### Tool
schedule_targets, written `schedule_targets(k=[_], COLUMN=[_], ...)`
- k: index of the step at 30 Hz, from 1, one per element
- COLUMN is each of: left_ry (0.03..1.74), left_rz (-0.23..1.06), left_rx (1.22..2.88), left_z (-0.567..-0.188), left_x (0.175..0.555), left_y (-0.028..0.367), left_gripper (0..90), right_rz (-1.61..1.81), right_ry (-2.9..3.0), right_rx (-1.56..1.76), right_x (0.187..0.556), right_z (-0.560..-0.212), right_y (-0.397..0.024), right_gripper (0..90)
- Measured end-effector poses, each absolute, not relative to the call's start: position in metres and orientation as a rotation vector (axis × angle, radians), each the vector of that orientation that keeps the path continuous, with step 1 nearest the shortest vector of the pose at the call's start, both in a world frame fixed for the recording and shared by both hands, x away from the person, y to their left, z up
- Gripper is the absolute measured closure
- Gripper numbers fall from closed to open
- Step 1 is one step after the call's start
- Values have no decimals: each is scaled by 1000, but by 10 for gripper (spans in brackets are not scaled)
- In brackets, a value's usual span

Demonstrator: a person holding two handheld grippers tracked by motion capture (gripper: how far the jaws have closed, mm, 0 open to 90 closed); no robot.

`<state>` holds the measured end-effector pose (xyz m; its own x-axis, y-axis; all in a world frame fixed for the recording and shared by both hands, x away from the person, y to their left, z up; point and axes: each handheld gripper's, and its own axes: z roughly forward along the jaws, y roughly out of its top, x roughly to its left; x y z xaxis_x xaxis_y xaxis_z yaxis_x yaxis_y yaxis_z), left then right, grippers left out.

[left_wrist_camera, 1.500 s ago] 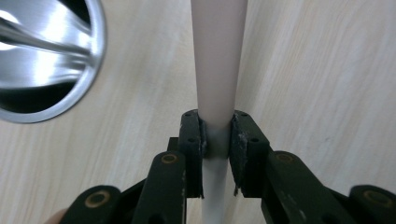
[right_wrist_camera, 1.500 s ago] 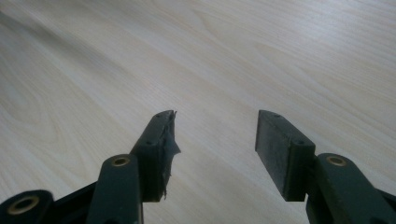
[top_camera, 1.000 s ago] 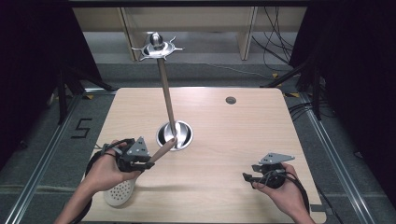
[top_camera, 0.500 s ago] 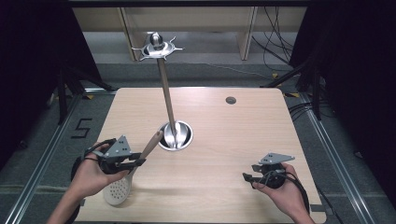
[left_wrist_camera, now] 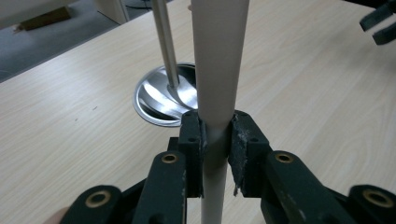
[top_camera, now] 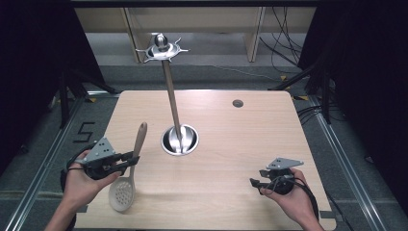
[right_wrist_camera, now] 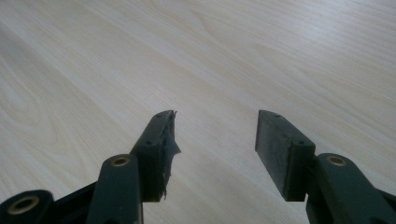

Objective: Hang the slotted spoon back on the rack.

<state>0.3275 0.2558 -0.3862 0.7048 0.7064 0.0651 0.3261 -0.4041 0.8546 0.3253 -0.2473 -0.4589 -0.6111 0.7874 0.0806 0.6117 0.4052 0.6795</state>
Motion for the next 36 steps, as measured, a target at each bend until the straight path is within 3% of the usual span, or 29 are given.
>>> schedule_targets(k=[21, 36], left_ry=[859, 850], left_rz=[608, 637], left_rx=[1812, 1802], left_z=[-378, -360], left_x=[319, 327], left_y=[257, 243], left_gripper=[752, 753], right_rz=[1007, 1005], right_ry=[2411, 2408], right_rx=[1239, 1236], right_x=[325, 325], right_z=[-458, -458], right_y=[-247, -247], right_gripper=[480, 480])
